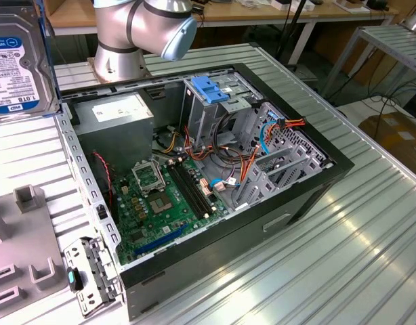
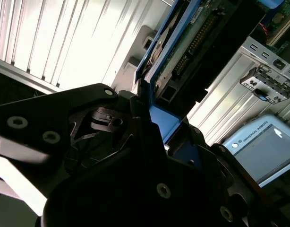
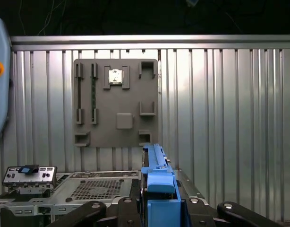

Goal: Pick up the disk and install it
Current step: 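Pick up the disk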

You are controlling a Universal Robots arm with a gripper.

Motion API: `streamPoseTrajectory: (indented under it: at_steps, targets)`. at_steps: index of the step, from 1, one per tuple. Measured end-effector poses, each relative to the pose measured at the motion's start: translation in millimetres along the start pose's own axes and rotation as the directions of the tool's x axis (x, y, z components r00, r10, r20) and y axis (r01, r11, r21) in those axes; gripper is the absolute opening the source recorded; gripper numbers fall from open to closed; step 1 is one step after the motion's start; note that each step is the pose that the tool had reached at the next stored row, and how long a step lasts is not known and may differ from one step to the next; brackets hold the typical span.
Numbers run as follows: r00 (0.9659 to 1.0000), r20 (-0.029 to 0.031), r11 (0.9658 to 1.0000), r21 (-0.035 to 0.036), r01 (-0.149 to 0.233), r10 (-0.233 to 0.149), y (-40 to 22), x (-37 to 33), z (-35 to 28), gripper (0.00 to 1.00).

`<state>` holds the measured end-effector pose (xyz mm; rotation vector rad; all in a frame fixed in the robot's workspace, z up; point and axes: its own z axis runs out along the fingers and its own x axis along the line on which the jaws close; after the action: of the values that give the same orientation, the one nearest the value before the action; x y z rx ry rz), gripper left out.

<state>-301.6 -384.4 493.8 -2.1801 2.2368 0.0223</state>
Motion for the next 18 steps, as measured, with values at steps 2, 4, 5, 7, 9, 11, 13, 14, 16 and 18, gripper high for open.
streamPoseTrajectory:
  at_steps: [2, 4, 5, 7, 9, 11, 13, 14, 16, 18]
  targets:
    - [1.0000, 0.0001, 1.0000, 0.0001, 0.000, 0.000, -2.7, 0.2, 0.1, 0.37]
    - [1.0000, 0.0000, 1.0000, 0.0000, 0.000, 0.000, -5.6, 0.4, 0.0, 0.37]
    - [1.0000, 0.0001, 1.0000, 0.0000, 0.000, 0.000, -6.9, 0.5, 0.0, 0.37]
    - [1.0000, 0.0000, 1.0000, 0.0000, 0.000, 0.000, -9.7, 0.7, 0.0, 0.37]
    - [1.0000, 0.0000, 1.0000, 0.0000, 0.000, 0.000, -12.3, 1.0, 0.0, 0.37]
    - [1.0000, 0.0000, 1.0000, 0.0000, 0.000, 0.000, -14.2, 1.1, 0.0, 0.37]
    - [1.0000, 0.0000, 1.0000, 0.0000, 0.000, 0.000, -16.2, 1.3, 0.0, 0.37]
    - [1.0000, 0.0001, 1.0000, 0.0001, 0.000, 0.000, -17.1, 1.3, 0.1, 0.37]
    - [1.0000, 0.0000, 1.0000, 0.0000, 0.000, 0.000, -19.0, 1.4, 0.0, 0.37]
    - [1.0000, 0.0000, 1.0000, 0.0000, 0.000, 0.000, -21.4, 1.5, 0.0, 0.37]
